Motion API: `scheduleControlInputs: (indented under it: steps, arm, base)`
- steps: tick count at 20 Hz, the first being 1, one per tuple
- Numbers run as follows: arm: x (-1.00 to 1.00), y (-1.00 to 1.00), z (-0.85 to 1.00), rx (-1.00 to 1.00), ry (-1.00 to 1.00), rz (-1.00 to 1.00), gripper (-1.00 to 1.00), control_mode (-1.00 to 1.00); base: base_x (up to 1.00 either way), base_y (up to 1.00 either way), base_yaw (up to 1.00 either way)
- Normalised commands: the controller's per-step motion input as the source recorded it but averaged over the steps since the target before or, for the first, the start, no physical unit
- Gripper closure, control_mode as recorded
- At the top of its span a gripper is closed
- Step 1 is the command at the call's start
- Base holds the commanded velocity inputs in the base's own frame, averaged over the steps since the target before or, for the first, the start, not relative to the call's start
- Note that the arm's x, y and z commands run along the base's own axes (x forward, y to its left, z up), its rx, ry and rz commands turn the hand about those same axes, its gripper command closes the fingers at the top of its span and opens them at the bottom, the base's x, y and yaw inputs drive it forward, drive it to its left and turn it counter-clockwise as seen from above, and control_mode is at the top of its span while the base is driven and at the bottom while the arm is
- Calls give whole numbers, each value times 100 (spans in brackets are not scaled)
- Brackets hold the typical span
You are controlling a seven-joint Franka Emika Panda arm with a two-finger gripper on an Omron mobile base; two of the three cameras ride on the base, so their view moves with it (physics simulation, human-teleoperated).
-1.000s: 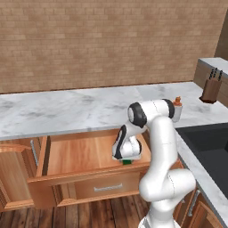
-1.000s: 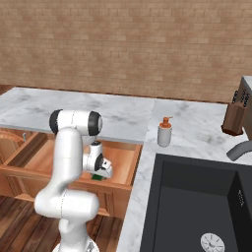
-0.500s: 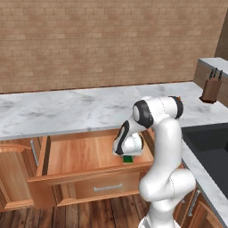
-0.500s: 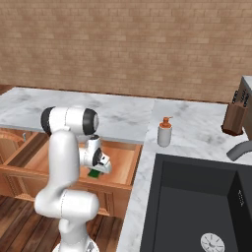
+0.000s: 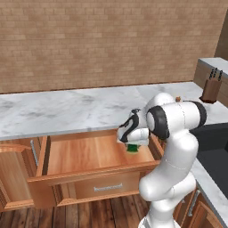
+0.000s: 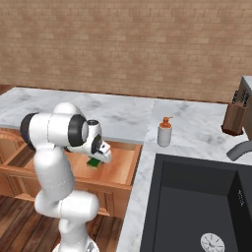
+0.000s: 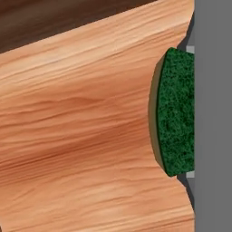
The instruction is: Restock the sink supplies by placing the sponge and soap dispenser on the counter and next to the sink. Make sure the soap dispenser is upright.
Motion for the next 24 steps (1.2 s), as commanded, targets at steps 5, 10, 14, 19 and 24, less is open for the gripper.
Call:
scheduleControlInputs:
  steps: [5,10,14,19,24]
  arm:
    - [0,-68,80,3,0,-22,100,-100]
    - [0,-95,46,9,0,-31,100,-100]
    - [0,-100,62,11,0,-32,100,-100]
    - [-1,-100,40,14,0,-36,100,-100]
    - [0,-100,25,19,0,-40,100,-100]
  base:
    - [0,0,0]
    - [0,0,0]
    - [0,0,0]
    - [0,0,0]
    - [0,0,0]
